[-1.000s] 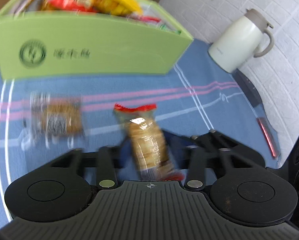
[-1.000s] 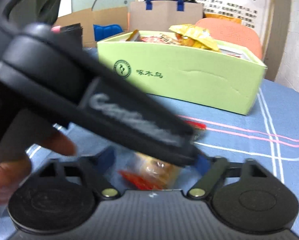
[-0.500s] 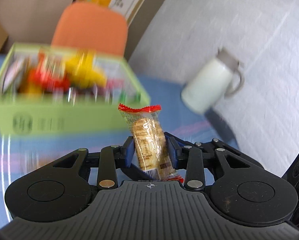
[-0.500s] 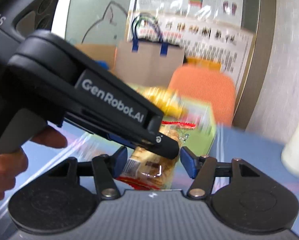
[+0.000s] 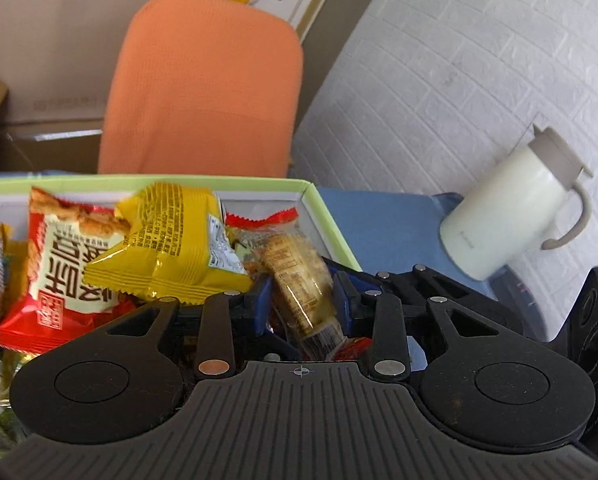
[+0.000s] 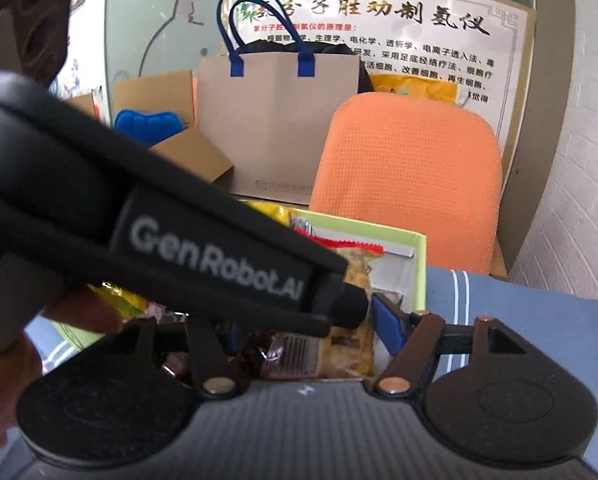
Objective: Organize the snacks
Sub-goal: 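Carry the wafer packet over the box and open the left gripper, then move the left gripper down to the clear oat cookie packet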
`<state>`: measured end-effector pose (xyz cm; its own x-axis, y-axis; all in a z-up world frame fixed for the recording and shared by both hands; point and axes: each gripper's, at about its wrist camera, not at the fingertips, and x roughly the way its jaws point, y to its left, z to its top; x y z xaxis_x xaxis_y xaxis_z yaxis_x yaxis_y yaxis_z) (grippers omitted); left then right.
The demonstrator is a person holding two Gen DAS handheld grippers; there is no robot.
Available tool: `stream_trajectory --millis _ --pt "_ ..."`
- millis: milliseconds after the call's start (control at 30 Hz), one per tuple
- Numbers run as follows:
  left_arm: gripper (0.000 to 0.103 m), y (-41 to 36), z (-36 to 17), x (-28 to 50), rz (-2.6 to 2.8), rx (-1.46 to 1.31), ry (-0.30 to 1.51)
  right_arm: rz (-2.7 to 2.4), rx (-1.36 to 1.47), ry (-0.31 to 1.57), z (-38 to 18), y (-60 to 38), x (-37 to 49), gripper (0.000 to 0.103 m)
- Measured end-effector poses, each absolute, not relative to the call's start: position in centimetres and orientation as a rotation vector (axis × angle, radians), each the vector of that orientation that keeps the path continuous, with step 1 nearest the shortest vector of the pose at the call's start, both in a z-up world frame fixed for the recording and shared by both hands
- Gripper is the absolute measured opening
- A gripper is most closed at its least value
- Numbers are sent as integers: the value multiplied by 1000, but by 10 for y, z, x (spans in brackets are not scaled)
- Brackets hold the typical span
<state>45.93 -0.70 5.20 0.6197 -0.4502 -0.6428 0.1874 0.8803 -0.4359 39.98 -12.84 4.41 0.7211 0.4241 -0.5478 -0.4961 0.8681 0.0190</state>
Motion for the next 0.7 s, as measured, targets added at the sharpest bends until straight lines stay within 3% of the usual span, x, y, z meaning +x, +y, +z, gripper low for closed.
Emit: stream_trajectory --millis 67,133,233,400,567,700 --pt "21 -2 51 457 -402 -377 815 510 -108 565 48 -133 395 77" --pt "41 3 61 448 -424 -391 780 475 -108 532 58 -139 387 79" --pt "57 15 86 418 -470 -392 671 416 -112 440 83 -150 349 90" --pt "71 47 114 352 -467 -397 578 413 -80 388 101 -168 290 93" --pt "72 84 81 297 -397 -405 639 502 -16 510 70 -140 254 93" --pt "57 111 31 281 -319 -442 783 588 -72 645 27 -90 243 93"
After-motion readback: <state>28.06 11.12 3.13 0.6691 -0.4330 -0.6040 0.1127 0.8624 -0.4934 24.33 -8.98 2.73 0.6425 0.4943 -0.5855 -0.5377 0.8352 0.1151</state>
